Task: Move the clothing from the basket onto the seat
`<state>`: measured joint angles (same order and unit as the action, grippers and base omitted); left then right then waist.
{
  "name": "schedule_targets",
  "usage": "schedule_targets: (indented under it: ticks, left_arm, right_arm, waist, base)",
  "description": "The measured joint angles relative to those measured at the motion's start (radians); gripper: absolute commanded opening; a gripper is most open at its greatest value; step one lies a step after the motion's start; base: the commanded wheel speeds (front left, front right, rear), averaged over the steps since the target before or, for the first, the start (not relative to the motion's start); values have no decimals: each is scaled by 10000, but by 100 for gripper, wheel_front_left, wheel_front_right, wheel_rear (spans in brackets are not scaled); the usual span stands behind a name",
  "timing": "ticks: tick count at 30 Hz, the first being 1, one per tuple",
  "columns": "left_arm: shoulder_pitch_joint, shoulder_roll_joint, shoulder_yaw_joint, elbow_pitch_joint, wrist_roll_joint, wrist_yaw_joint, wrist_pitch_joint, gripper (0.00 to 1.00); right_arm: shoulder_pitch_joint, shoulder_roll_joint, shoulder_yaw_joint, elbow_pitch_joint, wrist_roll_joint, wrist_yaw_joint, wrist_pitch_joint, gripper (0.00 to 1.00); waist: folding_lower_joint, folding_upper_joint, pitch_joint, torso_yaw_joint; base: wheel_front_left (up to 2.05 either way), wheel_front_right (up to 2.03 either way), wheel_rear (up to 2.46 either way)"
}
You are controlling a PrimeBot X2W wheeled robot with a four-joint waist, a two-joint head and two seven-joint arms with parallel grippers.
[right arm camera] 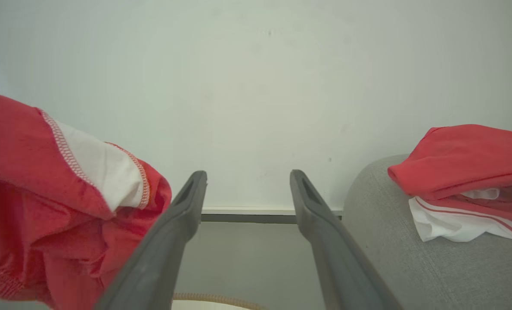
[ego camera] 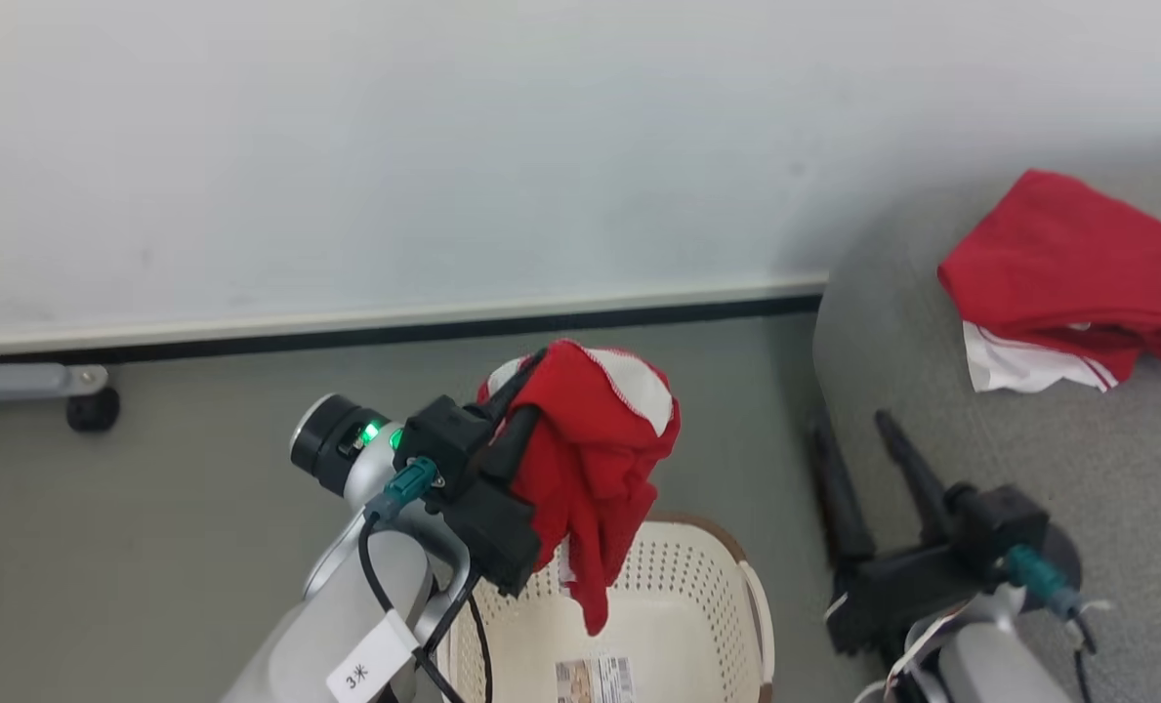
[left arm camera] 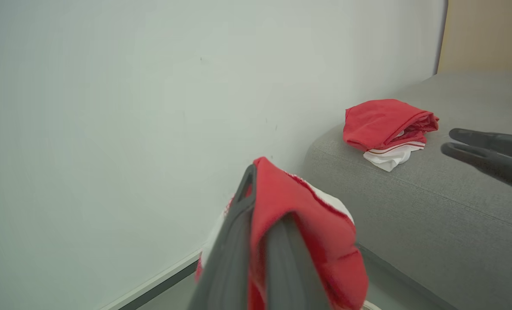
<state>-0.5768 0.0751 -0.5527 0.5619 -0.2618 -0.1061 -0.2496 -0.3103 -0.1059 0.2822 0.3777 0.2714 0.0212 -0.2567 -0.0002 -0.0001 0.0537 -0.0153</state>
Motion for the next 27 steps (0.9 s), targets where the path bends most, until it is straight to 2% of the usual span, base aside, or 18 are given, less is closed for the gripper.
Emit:
schedule_targets:
  ticks: [7,15,27]
  left_arm:
    - [535,17,-132,-408,-17,-10,134,0]
    - [591,10,-324,-897,-217,-17,476,0]
    - [718,-33,-491,-1572,-311,-82,978,0]
  right_arm:
    - [758,263,918,77,-48,345,33,100]
    - [720,357,2092,506,-213,765,456,100]
    - [311,431,2938,1292,-127,934,708,100]
  waist:
    - [-1,-1,-975,282]
    - [0,0,-1507,580]
    - [2,1,-1576,856]
  base:
    - [0,0,0]
    - [0,0,0]
    - [0,0,0]
